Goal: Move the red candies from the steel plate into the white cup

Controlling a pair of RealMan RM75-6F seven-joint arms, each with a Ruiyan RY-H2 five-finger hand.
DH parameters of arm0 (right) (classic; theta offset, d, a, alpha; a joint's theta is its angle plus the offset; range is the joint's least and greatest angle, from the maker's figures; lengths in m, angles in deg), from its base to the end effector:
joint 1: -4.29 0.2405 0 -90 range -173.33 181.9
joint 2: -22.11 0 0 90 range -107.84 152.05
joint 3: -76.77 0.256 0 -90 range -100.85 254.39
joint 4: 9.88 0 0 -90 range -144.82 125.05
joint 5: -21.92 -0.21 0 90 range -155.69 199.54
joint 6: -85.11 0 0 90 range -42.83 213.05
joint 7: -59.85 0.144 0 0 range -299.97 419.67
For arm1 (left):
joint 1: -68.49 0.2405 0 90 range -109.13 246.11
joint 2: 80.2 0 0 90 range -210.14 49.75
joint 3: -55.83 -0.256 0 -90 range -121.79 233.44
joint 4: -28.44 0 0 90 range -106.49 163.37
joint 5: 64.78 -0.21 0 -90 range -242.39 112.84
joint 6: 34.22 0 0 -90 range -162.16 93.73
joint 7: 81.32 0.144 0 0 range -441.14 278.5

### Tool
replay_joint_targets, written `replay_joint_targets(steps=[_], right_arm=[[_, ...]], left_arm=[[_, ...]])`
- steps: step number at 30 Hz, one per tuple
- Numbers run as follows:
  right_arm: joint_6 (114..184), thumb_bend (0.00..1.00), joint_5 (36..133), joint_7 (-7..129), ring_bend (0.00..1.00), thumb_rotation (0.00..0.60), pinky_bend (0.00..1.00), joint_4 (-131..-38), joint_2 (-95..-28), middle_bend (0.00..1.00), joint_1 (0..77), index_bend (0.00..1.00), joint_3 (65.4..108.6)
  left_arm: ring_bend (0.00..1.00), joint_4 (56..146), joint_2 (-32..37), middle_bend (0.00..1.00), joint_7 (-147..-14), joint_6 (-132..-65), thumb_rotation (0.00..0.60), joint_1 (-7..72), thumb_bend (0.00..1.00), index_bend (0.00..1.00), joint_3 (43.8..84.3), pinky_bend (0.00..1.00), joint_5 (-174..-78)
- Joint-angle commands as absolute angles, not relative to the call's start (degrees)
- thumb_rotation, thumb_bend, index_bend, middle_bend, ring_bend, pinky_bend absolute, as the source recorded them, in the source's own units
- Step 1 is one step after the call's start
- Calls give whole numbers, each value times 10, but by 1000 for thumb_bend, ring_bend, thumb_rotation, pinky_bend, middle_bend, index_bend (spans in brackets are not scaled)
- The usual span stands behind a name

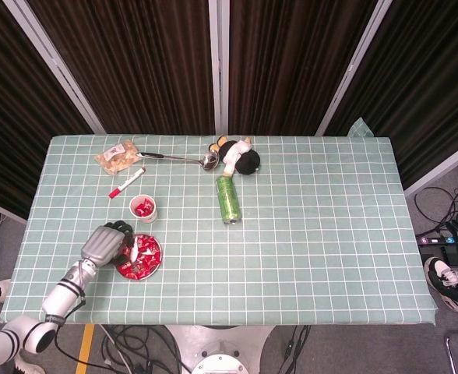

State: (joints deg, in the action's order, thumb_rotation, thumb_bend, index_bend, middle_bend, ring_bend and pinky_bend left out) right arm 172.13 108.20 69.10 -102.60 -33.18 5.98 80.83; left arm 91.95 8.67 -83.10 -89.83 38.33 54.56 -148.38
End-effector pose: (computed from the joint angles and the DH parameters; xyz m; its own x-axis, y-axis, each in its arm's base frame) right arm -0.3227 -0.1681 0.2156 0.3825 0.0398 0.9231 -0.9238 0.0303 0.3816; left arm -0.2918 0.2996 -0.0090 0.5473 0.3467 0.7618 0.8297 -0.3439 -0.4396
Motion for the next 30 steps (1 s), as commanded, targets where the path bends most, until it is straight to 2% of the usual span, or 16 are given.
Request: replay_joint_targets(steps=[1, 11, 15, 22, 30], right_arm=[[1722, 197, 1083, 691, 0, 600, 140, -1026, -332, 60, 59, 17, 808], [1727, 197, 1084, 690, 0, 600, 140, -1027, -329, 60, 57, 17, 808], [1727, 197, 1083, 691, 0, 600, 140, -1027, -330, 60, 56, 17, 808], [1728, 197, 1081, 693, 0, 600, 140, -1025, -330, 60, 56, 17, 809], [1726, 197, 1075, 697, 0, 600, 140, -1019, -331, 60, 54, 17, 809]], left_arm=[[212, 922, 84, 384, -836, -905, 600, 384, 383, 629, 547, 343, -1486], [212, 992, 29, 385, -859, -979, 600, 387, 382, 622, 594, 343, -1487], [212, 1008, 15, 384, -859, -989, 600, 378, 380, 619, 617, 343, -1480], [212, 979, 36, 384, -854, -957, 600, 336, 380, 611, 650, 343, -1462], [212, 913, 80, 377, -852, -899, 600, 294, 379, 600, 661, 342, -1436]])
